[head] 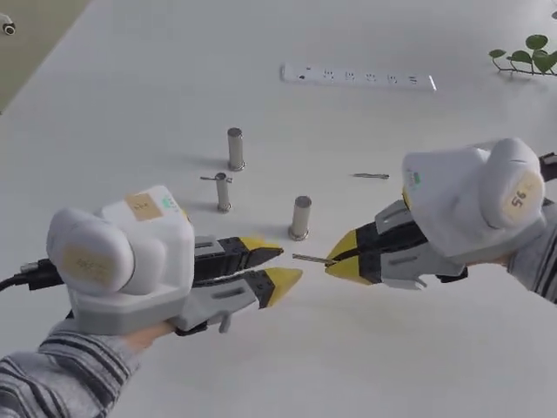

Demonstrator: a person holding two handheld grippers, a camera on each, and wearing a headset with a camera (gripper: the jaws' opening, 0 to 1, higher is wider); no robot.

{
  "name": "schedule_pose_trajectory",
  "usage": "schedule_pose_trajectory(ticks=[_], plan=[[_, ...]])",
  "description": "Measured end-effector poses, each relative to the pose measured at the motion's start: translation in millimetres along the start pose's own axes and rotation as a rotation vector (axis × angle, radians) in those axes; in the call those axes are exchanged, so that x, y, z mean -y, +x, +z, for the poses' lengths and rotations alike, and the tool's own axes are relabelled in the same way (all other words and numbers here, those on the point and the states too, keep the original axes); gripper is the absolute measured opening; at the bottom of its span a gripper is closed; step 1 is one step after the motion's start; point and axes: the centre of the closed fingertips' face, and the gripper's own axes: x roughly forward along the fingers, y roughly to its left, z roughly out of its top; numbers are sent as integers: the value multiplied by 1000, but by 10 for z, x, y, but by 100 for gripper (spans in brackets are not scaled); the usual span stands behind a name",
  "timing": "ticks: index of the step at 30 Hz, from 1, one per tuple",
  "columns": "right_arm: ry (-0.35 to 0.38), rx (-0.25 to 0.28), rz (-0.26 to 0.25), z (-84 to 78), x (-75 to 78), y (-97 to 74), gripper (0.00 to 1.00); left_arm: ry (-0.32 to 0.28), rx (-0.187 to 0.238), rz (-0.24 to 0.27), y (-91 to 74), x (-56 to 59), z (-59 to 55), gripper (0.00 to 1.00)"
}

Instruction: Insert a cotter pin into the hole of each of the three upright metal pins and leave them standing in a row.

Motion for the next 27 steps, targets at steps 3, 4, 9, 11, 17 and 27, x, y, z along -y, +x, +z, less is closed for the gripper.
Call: schedule_pose_trajectory(ticks=[3,4,9,11,17,27], plan=[[15,-13,-23,-77,134,-12,0,-5,6,34,32,-54,-6,17],[15,-16,-29,-92,157,-15,0,-8,8,50,42,-81,-8,17],[26,-26,-76,-150,311,-40,0,-4,12,116,132,-208,-15,21],[29,-35,-92,-180,368,-43,0,5,9,146,173,-262,-13,24],[41,-57,-133,-269,519,-40,0,14,-9,199,304,-383,-53,25],[56,-72,-159,-375,693,23,0,7,-55,257,577,-554,-165,25]])
